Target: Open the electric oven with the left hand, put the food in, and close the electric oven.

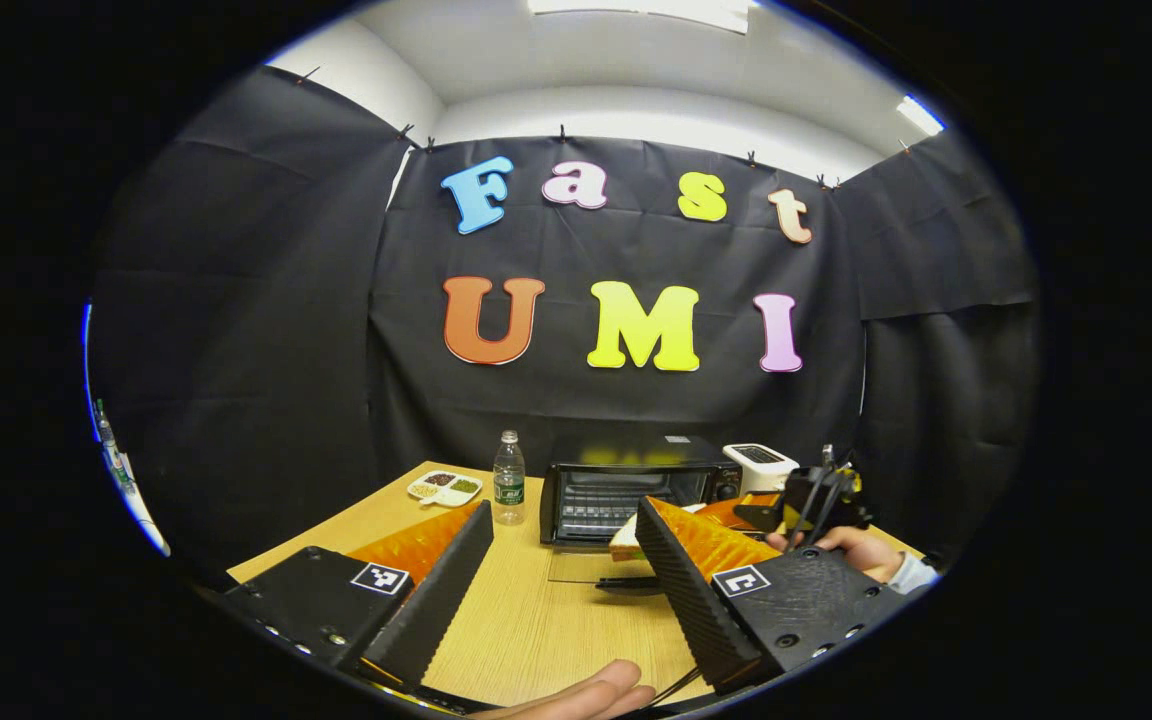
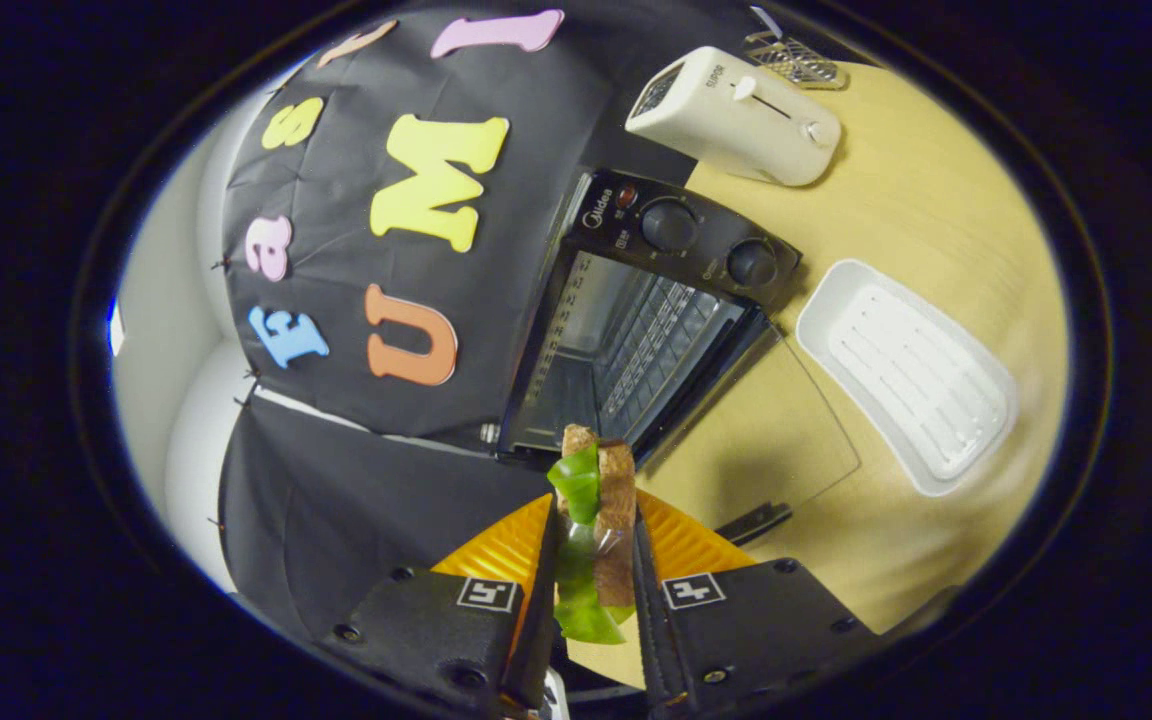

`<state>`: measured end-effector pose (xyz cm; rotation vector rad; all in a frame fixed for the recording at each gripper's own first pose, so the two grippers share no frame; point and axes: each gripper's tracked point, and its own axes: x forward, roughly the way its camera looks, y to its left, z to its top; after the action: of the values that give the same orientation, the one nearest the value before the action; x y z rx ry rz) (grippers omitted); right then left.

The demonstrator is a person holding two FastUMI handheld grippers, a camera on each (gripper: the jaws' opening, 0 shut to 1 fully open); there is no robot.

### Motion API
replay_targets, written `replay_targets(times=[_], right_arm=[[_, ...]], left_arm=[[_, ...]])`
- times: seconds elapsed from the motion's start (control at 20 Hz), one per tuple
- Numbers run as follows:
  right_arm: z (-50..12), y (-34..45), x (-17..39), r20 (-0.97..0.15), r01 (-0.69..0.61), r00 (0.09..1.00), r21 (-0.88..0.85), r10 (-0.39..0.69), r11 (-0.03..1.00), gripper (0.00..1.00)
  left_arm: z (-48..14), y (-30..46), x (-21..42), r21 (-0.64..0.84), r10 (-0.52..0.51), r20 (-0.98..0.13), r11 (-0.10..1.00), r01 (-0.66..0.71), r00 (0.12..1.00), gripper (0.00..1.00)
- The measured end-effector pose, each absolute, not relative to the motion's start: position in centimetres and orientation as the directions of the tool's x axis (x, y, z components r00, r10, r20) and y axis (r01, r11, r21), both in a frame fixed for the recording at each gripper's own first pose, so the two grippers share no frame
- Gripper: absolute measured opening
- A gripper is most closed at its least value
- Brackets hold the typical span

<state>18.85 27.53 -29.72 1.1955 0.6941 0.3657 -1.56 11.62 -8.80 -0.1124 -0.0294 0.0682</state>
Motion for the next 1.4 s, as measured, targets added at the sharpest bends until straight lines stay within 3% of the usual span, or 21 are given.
replay_targets(times=[0.2, 0.5, 0.55, 0.6, 0.9, 0.95, 1.0, 1.1, 1.15, 1.25, 1.3, 1.35, 1.4], right_arm=[[-31.1, 31.0, 22.8, -0.255, 0.122, 0.8, 0.955, 0.544, 0.269, 0.39], [-32.1, 31.0, 29.2, -0.245, 0.129, 0.912, 0.932, 0.328, 0.338, 0.4], [-32.2, 30.7, 30.4, -0.231, 0.127, 0.93, 0.931, 0.285, 0.342, 0.31], [-32.2, 30.5, 31.5, -0.221, 0.127, 0.943, 0.93, 0.247, 0.345, 0.4], [-32.9, 30.0, 36.1, -0.19, 0.146, 0.979, 0.91, 0.076, 0.389, 0.42], [-33.1, 30.0, 36.6, -0.184, 0.145, 0.981, 0.903, 0.059, 0.404, 0.34], [-33.5, 30.1, 36.8, -0.189, 0.151, 0.981, 0.896, 0.052, 0.419, 0.34], [-34.2, 29.9, 37.2, -0.197, 0.163, 0.98, 0.879, 0.031, 0.448, 0.36], [-34.4, 29.8, 37.1, -0.2, 0.167, 0.98, 0.875, 0.024, 0.455, 0.47], [-34.7, 30.2, 37.0, -0.219, 0.18, 0.975, 0.865, 0.028, 0.469, 0.48], [-34.8, 30.5, 36.9, -0.229, 0.184, 0.973, 0.856, 0.036, 0.483, 0.35], [-35.1, 30.9, 36.7, -0.239, 0.185, 0.97, 0.841, 0.042, 0.509, 0.36], [-35.3, 30.9, 36.5, -0.249, 0.19, 0.968, 0.823, 0.04, 0.535, 0.51]], left_arm=[[-10.5, 13.6, -1.4, -0.103, 0.111, -0.01, 0.988, -0.111, 0.994, 0.94], [-12.3, 15.3, -1.4, -0.091, 0.146, -0.036, 0.985, -0.149, 0.989, 0.95], [-12.6, 15.3, -1.3, -0.104, 0.144, -0.042, 0.984, -0.148, 0.989, 0.94], [-12.8, 15.3, -1.4, -0.117, 0.142, -0.049, 0.982, -0.147, 0.989, 0.94], [-13.8, 15.3, -1.3, -0.182, 0.108, -0.069, 0.976, -0.119, 0.992, 0.94], [-14.1, 15.4, -1.3, -0.177, 0.111, -0.077, 0.977, -0.123, 0.991, 0.94], [-14.2, 15.4, -1.5, -0.175, 0.115, -0.08, 0.976, -0.127, 0.99, 0.94], [-14.1, 14.9, -1.9, -0.173, 0.101, -0.075, 0.979, -0.112, 0.992, 0.94], [-14.2, 14.8, -1.9, -0.172, 0.096, -0.075, 0.979, -0.108, 0.993, 0.94], [-14.5, 14.8, -2.0, -0.17, 0.093, -0.078, 0.98, -0.105, 0.993, 0.94], [-14.6, 14.9, -1.9, -0.17, 0.092, -0.08, 0.98, -0.105, 0.993, 0.94], [-14.8, 14.8, -1.8, -0.168, 0.092, -0.084, 0.98, -0.105, 0.992, 0.94], [-14.9, 14.8, -1.9, -0.164, 0.093, -0.089, 0.981, -0.107, 0.992, 0.94]])
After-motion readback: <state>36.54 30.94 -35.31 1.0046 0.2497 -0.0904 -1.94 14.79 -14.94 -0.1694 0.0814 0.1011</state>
